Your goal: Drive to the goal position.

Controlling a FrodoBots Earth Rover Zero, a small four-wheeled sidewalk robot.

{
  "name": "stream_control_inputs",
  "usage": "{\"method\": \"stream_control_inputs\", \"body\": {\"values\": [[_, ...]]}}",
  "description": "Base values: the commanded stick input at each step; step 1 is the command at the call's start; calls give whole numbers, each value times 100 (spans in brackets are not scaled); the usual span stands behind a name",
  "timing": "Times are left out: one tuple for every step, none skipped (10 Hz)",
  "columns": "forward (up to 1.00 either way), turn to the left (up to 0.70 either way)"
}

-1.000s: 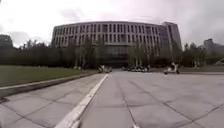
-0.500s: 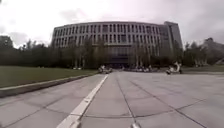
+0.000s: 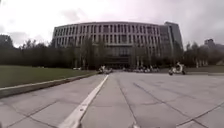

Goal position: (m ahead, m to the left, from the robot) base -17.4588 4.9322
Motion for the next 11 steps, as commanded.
{"method": "stream_control_inputs", "body": {"values": [[70, 0], [70, 0], [70, 0], [70, 0], [70, 0], [70, 0], [70, 0], [70, 0], [70, 0], [70, 0], [70, 0]]}}
